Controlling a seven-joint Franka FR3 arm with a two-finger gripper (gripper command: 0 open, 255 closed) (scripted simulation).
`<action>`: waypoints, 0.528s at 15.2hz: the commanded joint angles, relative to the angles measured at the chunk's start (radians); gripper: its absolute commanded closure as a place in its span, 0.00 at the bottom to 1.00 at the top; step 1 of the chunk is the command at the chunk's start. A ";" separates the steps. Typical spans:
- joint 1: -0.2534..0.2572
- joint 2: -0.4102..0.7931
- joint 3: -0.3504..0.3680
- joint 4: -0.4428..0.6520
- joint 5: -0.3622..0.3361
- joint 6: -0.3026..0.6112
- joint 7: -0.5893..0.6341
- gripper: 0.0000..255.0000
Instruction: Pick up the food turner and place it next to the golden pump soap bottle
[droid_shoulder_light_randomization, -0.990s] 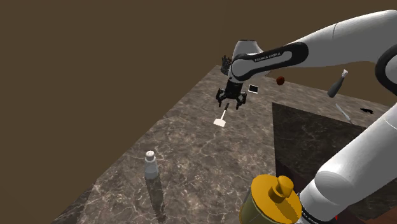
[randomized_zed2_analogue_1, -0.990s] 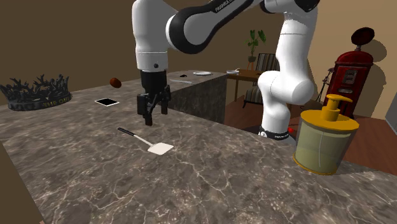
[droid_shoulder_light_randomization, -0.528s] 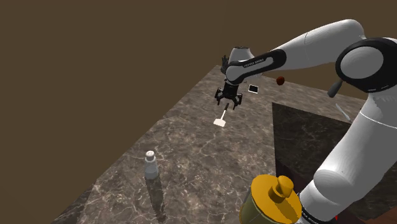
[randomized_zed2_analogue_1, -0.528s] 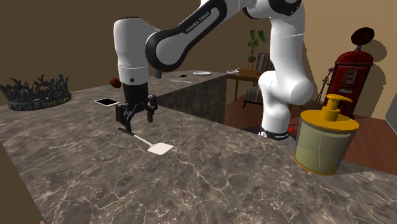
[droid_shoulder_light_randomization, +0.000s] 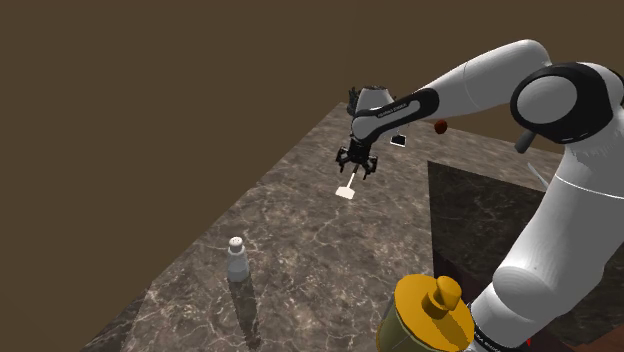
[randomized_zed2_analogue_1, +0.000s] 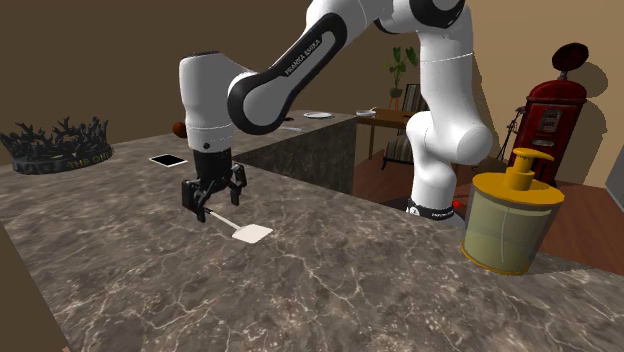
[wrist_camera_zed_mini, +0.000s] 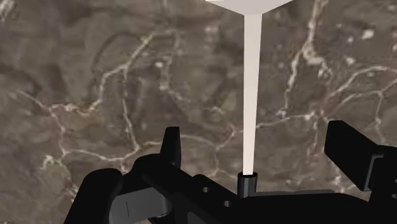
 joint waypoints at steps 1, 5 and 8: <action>0.000 0.006 0.000 -0.002 -0.001 0.009 0.001 0.00; 0.000 0.006 0.000 -0.002 -0.001 0.009 0.001 0.00; 0.000 0.006 0.000 -0.002 -0.001 0.009 0.001 1.00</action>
